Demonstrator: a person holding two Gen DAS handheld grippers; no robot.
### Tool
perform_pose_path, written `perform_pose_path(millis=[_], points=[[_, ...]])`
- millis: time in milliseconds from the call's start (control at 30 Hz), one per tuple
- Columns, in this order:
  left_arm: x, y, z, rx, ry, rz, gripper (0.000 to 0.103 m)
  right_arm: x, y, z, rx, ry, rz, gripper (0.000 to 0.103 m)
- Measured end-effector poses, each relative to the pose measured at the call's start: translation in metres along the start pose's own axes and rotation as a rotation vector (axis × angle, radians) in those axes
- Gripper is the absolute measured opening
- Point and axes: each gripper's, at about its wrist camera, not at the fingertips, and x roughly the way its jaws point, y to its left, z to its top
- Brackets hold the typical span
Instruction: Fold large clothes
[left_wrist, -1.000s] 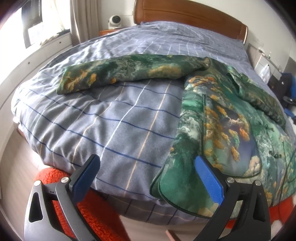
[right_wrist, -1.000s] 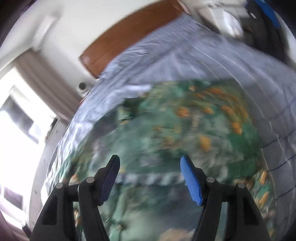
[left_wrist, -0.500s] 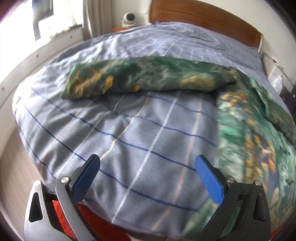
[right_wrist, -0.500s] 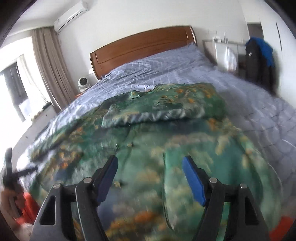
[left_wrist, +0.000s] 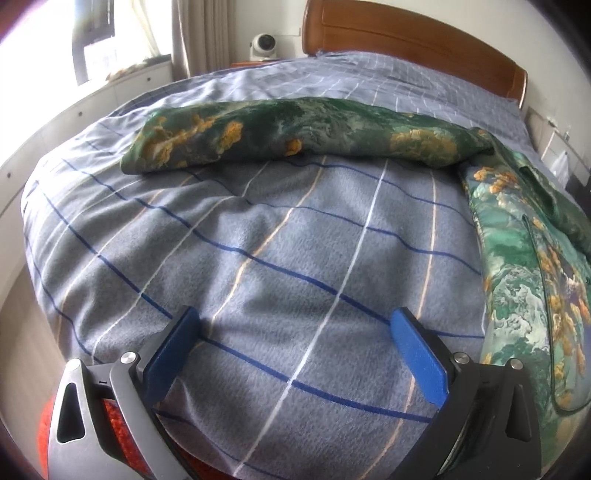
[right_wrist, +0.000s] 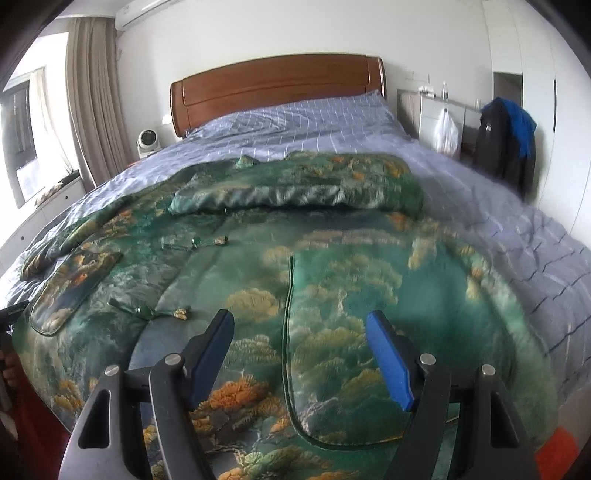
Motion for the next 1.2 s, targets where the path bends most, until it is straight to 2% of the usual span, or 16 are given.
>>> perform_pose_path(millis=[333,933,1200], points=[[0.001,-0.005,-0.003,0.021,0.008,0.013,0.103,0.012,0.002,-0.008,-0.006,0.027,-0.001,0.084],[0.001,-0.005,-0.003,0.021,0.01,0.012,0.103,0.008,0.003,-0.009,-0.005,0.025,-0.005,0.084],[0.002,-0.005,-0.003,0.022,0.01,0.013,0.103,-0.001,0.006,-0.008,-0.012,-0.011,-0.007,0.084]])
